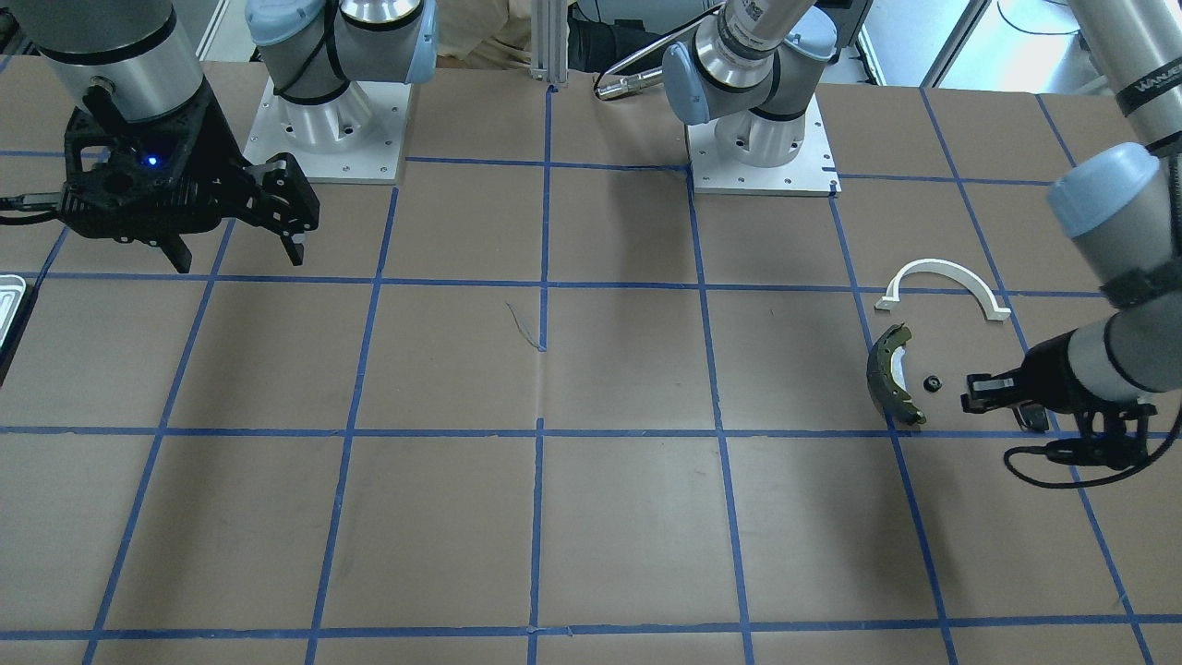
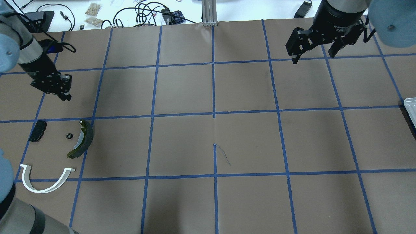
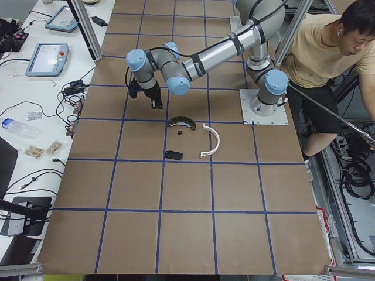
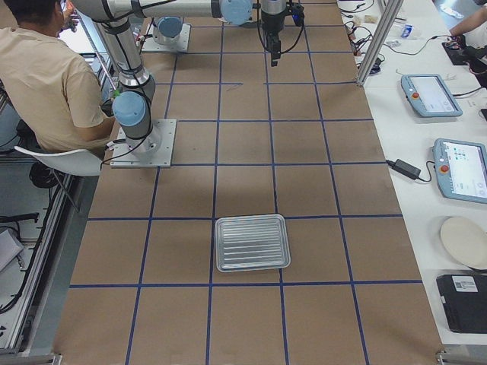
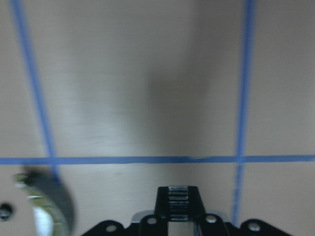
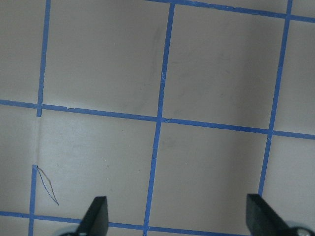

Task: Place bearing gear from tray to pile

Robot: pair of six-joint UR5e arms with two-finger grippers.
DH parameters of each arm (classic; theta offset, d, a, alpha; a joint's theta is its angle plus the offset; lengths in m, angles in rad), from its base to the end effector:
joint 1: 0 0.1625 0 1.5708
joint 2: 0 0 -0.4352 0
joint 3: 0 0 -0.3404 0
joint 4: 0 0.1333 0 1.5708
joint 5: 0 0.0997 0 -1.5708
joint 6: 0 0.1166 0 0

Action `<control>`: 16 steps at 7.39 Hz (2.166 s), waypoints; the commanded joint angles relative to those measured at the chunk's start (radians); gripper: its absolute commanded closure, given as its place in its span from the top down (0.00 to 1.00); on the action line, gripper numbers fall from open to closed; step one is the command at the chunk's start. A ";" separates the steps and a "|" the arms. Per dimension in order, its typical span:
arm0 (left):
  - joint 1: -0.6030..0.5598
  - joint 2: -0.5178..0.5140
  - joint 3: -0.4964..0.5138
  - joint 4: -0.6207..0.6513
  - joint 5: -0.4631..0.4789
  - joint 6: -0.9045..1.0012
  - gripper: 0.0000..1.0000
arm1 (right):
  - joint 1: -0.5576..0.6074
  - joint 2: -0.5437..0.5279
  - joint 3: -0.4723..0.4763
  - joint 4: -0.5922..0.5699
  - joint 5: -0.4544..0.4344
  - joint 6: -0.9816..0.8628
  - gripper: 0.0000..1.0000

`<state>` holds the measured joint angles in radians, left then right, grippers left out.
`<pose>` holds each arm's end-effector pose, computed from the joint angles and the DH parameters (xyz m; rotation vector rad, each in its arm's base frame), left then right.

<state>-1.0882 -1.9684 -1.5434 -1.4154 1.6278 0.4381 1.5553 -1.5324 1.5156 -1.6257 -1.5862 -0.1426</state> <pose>0.1470 -0.5534 0.3056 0.0590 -3.0783 -0.3364 0.1243 -0.4668 0.4940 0.1972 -3.1124 0.1096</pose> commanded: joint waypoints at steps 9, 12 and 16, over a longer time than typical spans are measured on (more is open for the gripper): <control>0.179 -0.050 -0.227 0.163 -0.011 0.099 0.00 | 0.000 -0.002 0.018 -0.003 0.000 0.001 1.00; 0.175 -0.063 -0.227 0.165 -0.014 0.097 0.03 | 0.000 -0.002 0.017 -0.016 0.000 0.003 1.00; 0.174 -0.064 -0.225 0.165 -0.017 0.099 0.22 | 0.000 -0.002 0.000 -0.009 0.003 0.005 1.00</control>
<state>-0.9137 -2.0323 -1.7697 -1.2502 1.6110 0.5368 1.5555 -1.5340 1.5159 -1.6362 -1.5832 -0.1383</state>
